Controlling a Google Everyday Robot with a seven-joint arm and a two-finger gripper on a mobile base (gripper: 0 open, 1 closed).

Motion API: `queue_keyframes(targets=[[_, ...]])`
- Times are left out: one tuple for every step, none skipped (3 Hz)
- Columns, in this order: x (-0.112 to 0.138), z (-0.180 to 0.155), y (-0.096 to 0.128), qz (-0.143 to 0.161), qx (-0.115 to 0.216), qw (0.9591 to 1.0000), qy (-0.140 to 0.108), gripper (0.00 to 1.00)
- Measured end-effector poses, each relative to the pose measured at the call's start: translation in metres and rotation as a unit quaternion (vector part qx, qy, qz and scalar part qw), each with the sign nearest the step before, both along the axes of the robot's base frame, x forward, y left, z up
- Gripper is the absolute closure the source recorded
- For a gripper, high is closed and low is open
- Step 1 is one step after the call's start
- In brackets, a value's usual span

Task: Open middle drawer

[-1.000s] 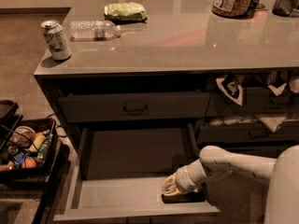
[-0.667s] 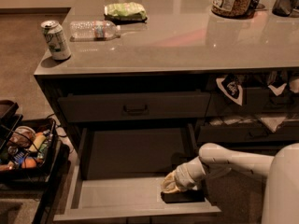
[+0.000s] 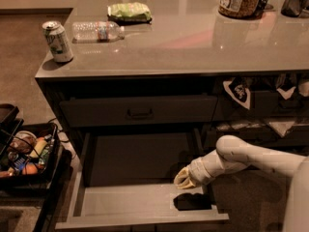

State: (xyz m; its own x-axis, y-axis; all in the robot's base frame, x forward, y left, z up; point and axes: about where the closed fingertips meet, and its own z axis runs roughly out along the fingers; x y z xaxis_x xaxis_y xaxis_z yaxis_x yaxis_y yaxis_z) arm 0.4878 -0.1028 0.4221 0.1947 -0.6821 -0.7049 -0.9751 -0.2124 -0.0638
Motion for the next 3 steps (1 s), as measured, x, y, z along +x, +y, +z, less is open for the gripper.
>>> queue_keyframes(targets=[[0.0,0.039,-0.029,-0.031,0.02,0.9987,-0.034,1.0],[-0.009,0.078,-0.069,-0.098,0.04,0.9895,-0.098,1.0],[-0.012,0.096,-0.081,-0.176,0.071,0.9662,-0.175,1.0]])
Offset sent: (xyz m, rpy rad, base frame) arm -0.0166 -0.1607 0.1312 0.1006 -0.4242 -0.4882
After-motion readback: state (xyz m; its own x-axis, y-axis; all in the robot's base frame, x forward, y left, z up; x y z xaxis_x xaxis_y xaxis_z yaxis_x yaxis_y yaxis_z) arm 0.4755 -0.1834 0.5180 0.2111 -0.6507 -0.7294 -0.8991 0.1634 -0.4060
